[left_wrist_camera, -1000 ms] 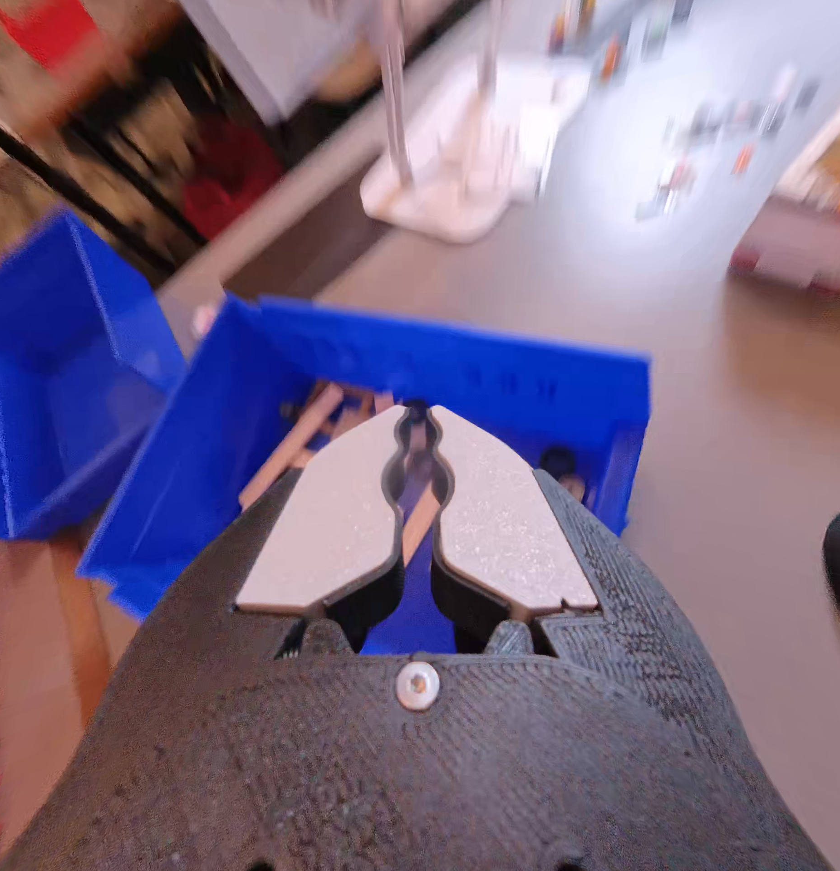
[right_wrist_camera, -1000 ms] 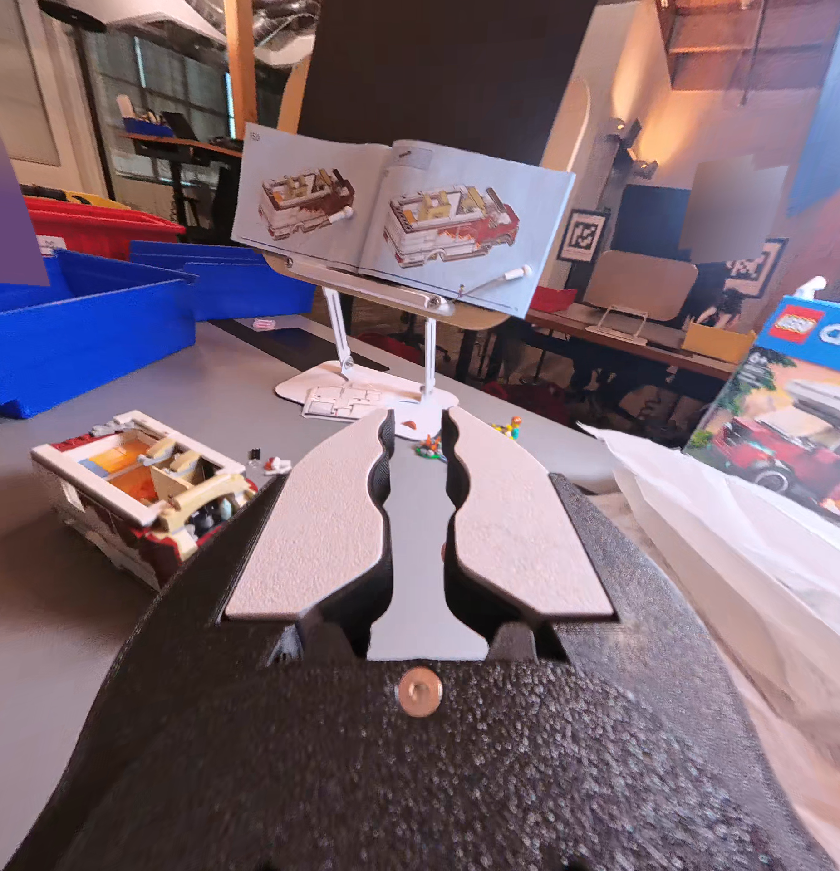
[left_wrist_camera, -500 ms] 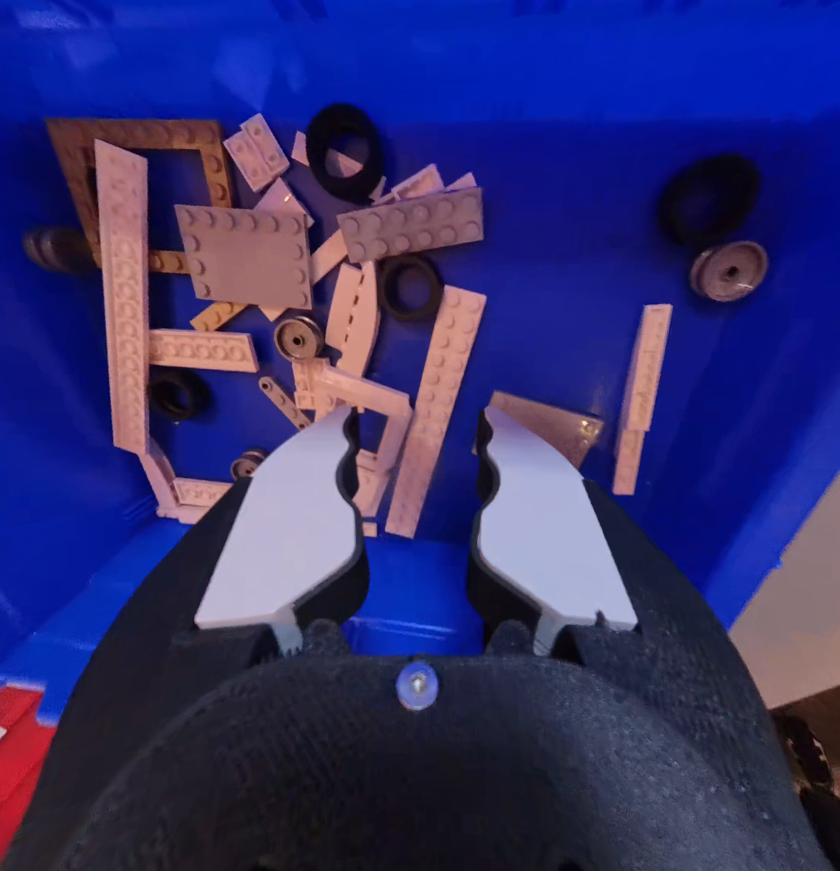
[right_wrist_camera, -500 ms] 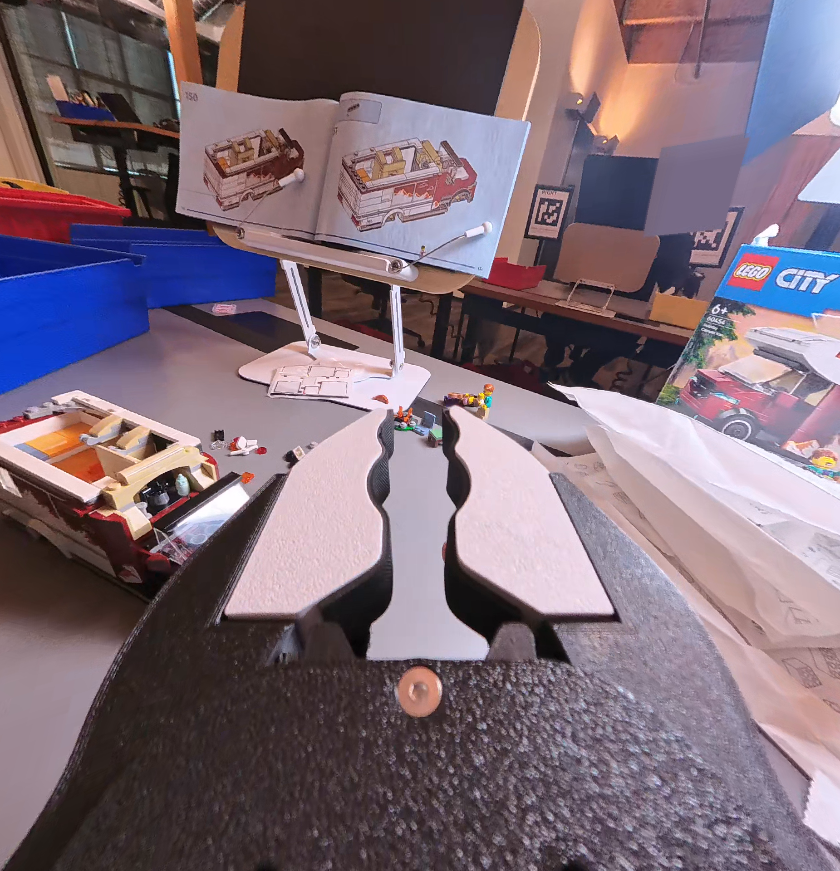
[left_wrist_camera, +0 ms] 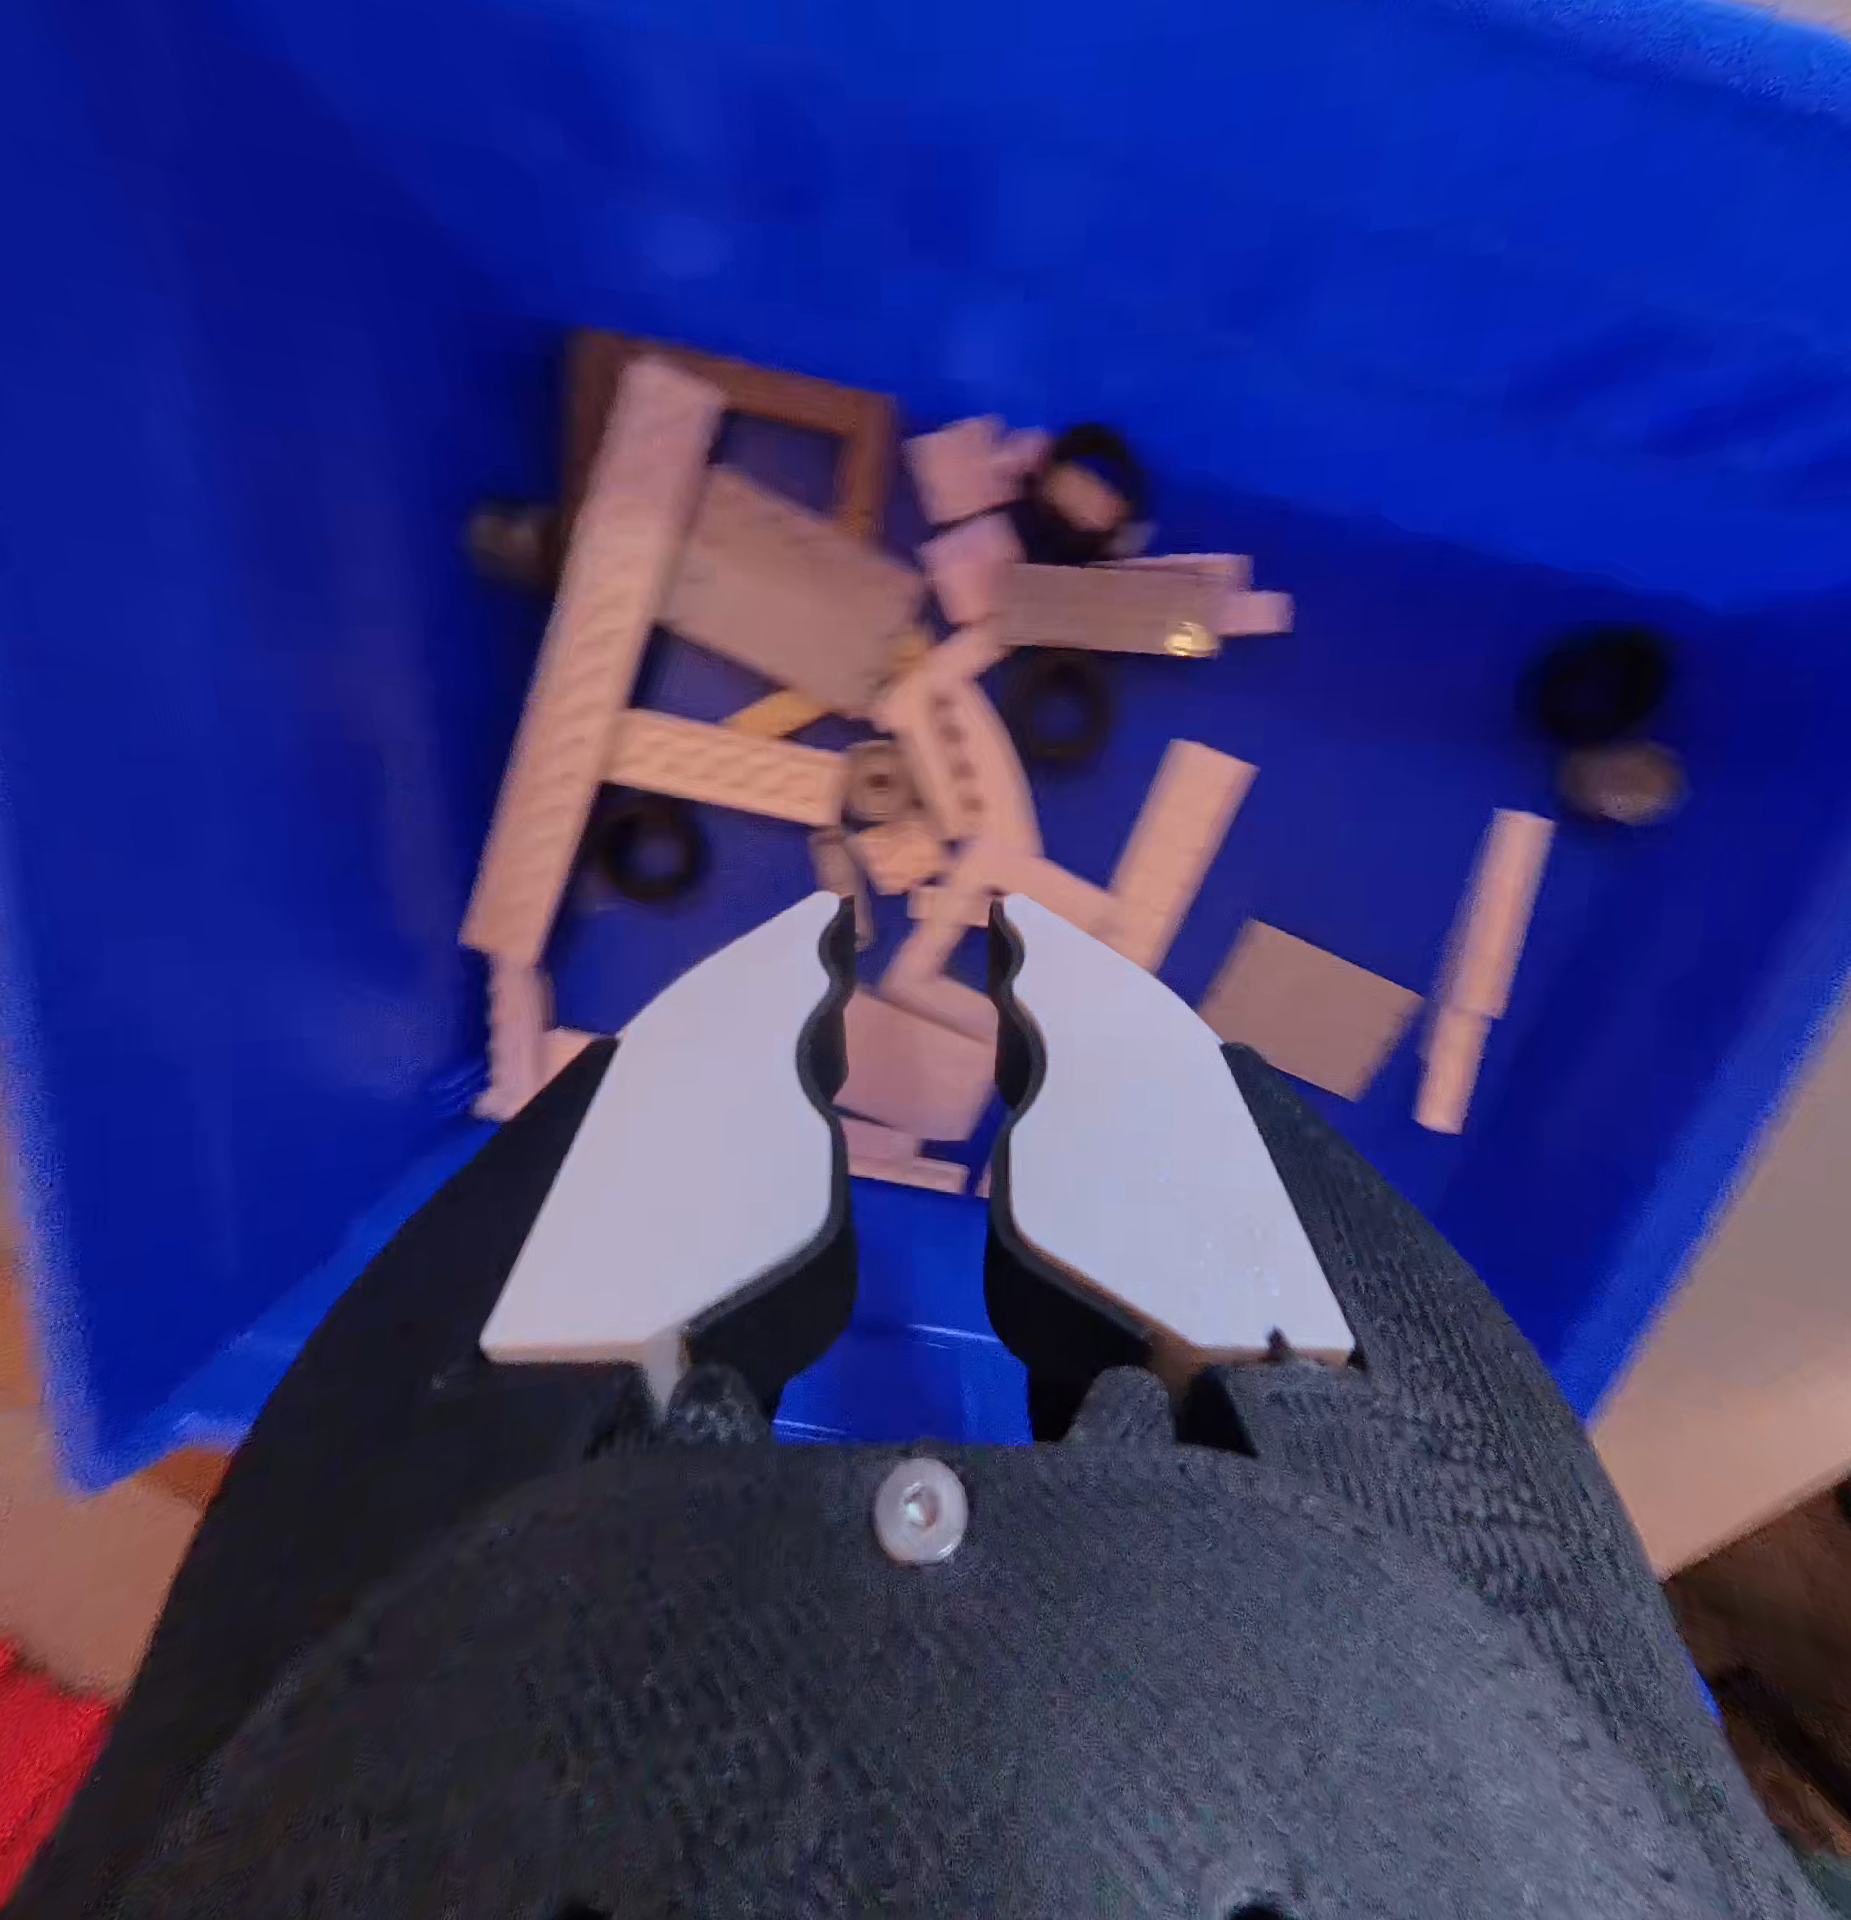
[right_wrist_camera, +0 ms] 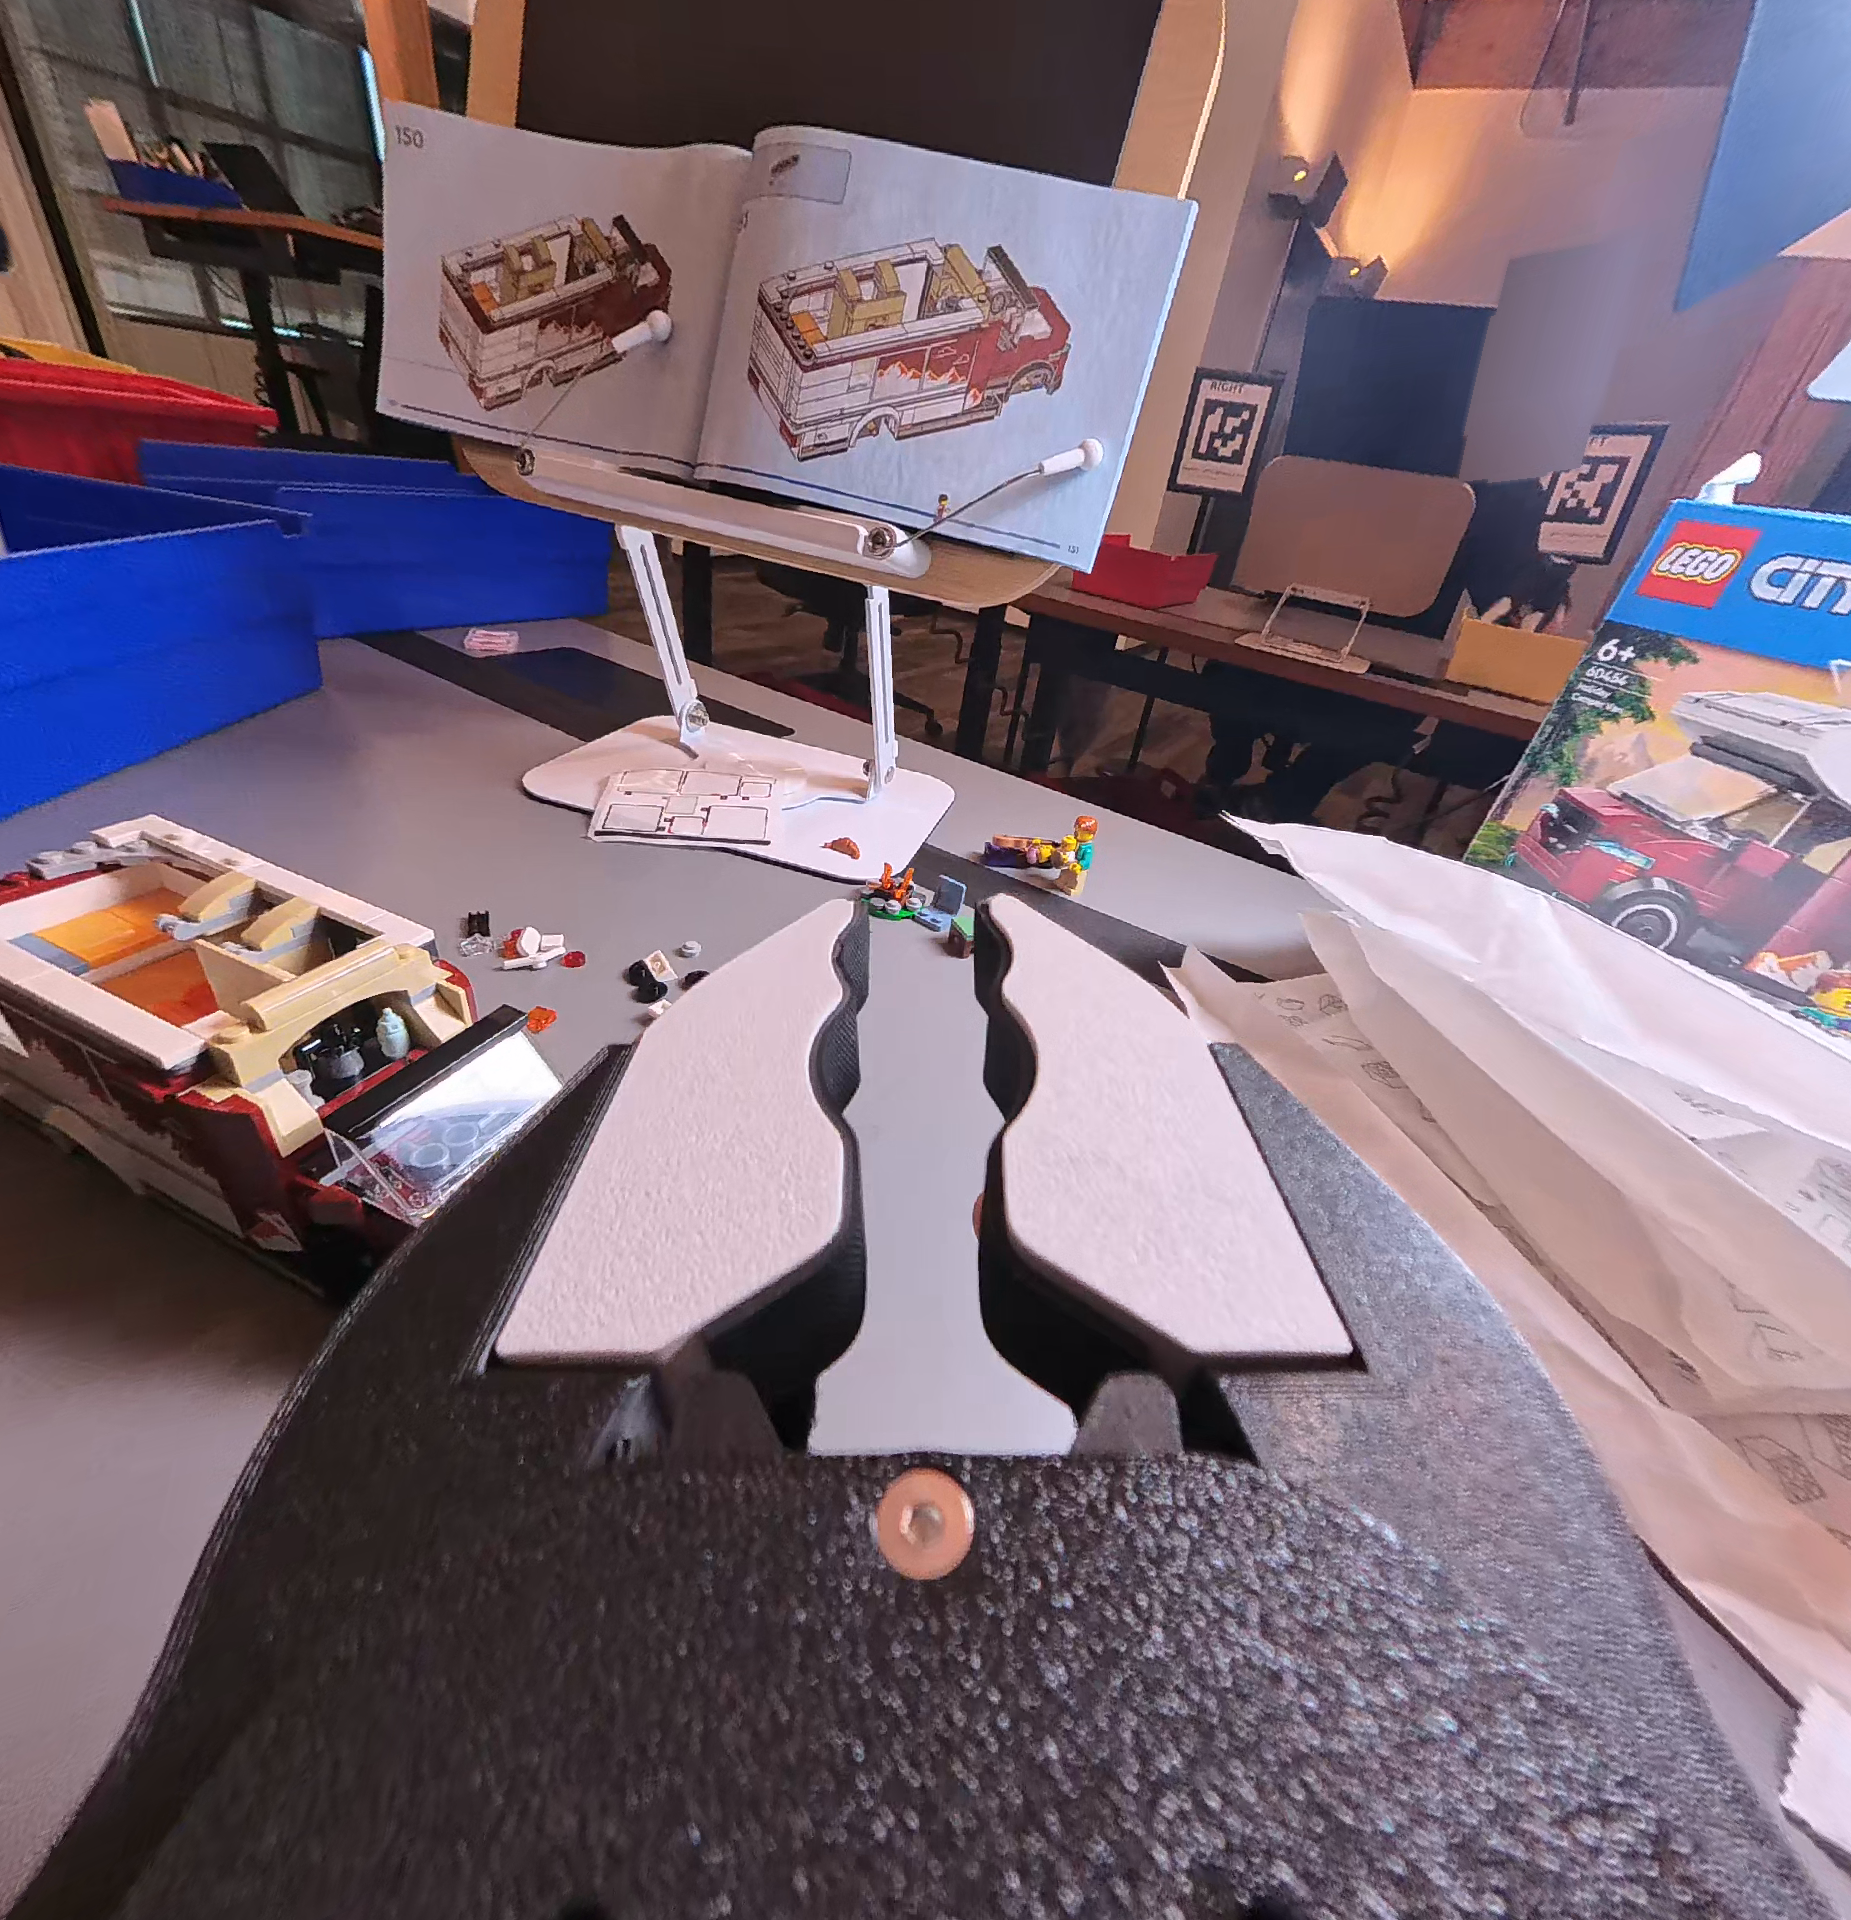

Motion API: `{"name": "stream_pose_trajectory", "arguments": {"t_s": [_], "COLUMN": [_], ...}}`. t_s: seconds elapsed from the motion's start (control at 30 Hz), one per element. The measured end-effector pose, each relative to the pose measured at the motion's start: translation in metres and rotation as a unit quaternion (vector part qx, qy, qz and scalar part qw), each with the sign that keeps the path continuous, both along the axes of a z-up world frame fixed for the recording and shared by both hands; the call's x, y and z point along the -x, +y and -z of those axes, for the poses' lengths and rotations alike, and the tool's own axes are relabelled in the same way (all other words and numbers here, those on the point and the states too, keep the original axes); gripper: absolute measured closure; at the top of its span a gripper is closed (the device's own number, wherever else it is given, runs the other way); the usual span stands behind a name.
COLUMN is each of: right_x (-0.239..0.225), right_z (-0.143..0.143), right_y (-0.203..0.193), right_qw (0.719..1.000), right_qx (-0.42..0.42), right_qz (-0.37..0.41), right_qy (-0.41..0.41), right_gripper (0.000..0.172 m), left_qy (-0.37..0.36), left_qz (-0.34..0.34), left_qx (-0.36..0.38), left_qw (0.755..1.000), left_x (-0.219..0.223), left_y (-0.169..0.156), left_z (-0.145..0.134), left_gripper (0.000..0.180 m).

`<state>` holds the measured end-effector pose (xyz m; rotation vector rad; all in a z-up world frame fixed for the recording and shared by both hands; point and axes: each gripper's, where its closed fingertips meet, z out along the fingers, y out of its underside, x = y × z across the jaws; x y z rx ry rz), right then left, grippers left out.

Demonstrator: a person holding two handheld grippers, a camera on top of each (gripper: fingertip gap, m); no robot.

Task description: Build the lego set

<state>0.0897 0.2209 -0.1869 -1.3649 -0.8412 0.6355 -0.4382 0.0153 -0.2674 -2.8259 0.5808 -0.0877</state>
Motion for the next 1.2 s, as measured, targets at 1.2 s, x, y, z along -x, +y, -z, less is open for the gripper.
{"name": "stream_pose_trajectory", "arguments": {"t_s": [1.2], "right_x": [0.023], "right_z": [-0.003], "right_y": [-0.047], "right_qw": [0.993], "right_qx": [-0.070], "right_qz": [-0.071], "right_qy": [-0.058], "right_gripper": [0.153], "left_qy": [-0.111], "left_qz": [0.332], "left_qx": [-0.035], "left_qw": [0.936], "left_x": [-0.383], "left_y": [-0.027], "left_z": [0.032], "left_gripper": [0.173]}}
